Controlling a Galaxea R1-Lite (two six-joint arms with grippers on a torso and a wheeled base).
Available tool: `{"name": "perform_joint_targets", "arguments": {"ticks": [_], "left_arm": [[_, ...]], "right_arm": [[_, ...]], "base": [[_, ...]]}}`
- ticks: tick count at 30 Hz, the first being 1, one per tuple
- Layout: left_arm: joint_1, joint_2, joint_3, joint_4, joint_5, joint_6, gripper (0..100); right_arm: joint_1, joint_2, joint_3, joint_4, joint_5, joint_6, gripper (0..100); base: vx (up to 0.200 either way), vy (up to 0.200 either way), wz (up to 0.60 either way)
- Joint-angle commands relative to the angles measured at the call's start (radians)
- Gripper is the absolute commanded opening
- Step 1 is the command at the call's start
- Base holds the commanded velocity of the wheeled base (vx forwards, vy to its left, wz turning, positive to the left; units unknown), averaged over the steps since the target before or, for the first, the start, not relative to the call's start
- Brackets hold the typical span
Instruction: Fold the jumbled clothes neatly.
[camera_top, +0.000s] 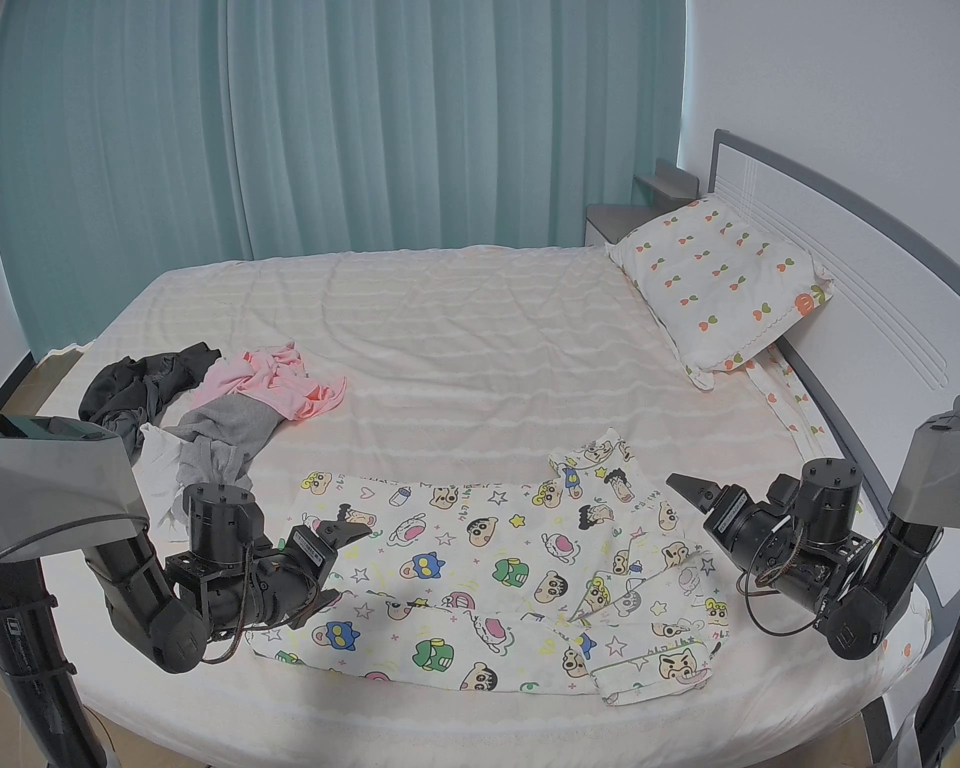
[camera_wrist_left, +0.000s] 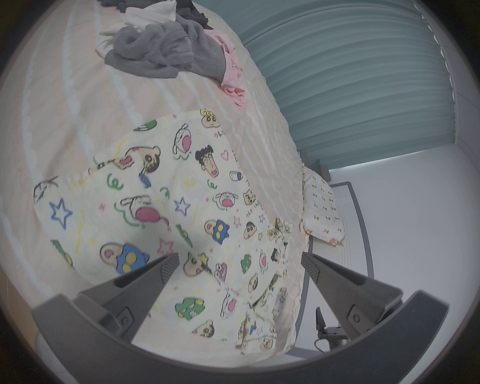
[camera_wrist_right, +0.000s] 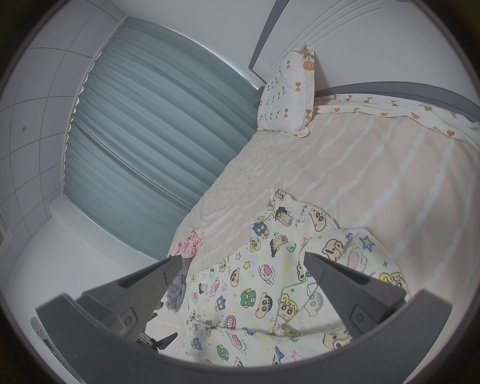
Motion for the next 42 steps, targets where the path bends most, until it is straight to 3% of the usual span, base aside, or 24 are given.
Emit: {"name": "perform_joint_targets", "arguments": {"ticks": [1,4,7,11,14,16,17,20,24,30,42], "left_arm": [[0.013,-0.004,-0.007,-0.015,0.034,0.02,100],[0.044,-0.003,-0.009,-0.061,0.031,0.09,100],[0.137,0.003,-0.067,-0.068,0.023,0.322,100],[0.271,0.009,-0.256,0.157,0.0,0.581,100],[0.34,0.042,-0.455,0.417,-0.049,0.644,100],[0.352,0.054,-0.497,0.464,-0.064,0.647,100],[0.372,0.094,-0.596,0.555,-0.11,0.65,100],[0.383,0.166,-0.684,0.598,-0.14,0.68,100],[0.392,0.267,-0.738,0.621,-0.141,0.853,100],[0.38,0.329,-0.819,0.722,-0.15,0.865,100],[0.34,0.414,-0.902,0.725,-0.199,0.818,100]], "right_arm": [[0.008,0.018,0.0,-0.002,-0.001,-0.001,100],[0.009,0.021,0.002,0.0,-0.001,-0.001,100],[0.016,0.023,0.008,-0.002,-0.001,-0.001,100],[0.016,0.024,0.014,-0.002,-0.001,-0.001,100],[0.017,0.037,0.022,-0.003,-0.002,-0.001,100],[0.017,0.038,0.023,-0.005,-0.002,-0.001,100],[0.026,0.043,0.028,-0.005,-0.001,-0.001,100],[0.04,0.055,0.034,-0.006,-0.008,-0.003,100],[0.055,0.069,0.038,-0.006,-0.008,-0.003,100],[0.052,0.104,0.04,-0.012,-0.008,-0.004,100],[0.055,0.159,0.071,-0.127,-0.01,-0.033,100]], "base": [[0.0,0.0,0.0],[0.0,0.0,0.0],[0.0,0.0,0.0],[0.0,0.0,0.0],[0.0,0.0,0.0],[0.0,0.0,0.0],[0.0,0.0,0.0],[0.0,0.0,0.0],[0.0,0.0,0.0],[0.0,0.0,0.0],[0.0,0.0,0.0]]}}
